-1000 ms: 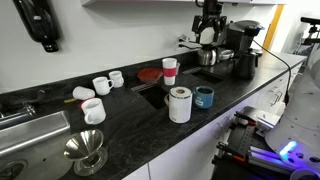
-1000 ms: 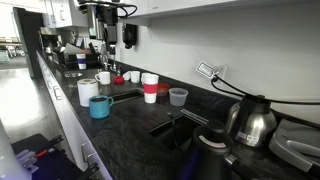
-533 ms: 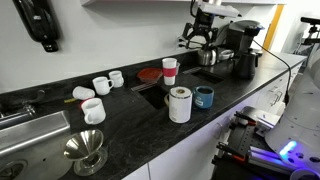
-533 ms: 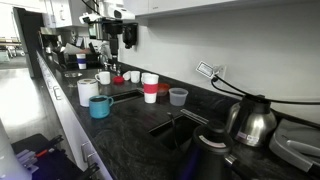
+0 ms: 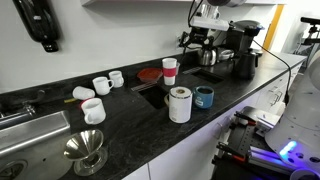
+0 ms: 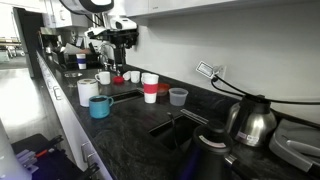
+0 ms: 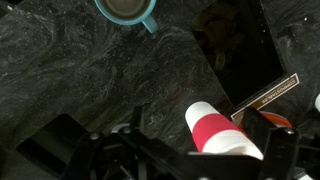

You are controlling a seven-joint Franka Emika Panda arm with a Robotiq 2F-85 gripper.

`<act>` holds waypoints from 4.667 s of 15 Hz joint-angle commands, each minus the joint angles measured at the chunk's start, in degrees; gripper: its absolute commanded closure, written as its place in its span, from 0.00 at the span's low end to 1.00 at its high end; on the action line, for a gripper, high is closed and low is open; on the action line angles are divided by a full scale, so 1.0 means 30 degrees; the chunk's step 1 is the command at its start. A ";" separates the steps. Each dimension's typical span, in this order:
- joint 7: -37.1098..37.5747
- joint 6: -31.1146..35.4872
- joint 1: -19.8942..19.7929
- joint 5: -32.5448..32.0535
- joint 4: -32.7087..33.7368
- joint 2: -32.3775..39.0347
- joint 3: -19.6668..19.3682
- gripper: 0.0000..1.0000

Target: Place the white and pink cup beside the edge of the counter

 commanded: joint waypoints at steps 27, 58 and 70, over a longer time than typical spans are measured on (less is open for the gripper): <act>0.5969 0.7619 -0.0014 -0.1521 0.2001 0.6809 -0.0749 0.00; 0.4837 0.7956 0.1039 -0.1558 0.3837 0.8215 -0.1894 0.00; 0.5573 0.8227 0.1399 -0.2530 0.4872 0.9809 -0.2420 0.00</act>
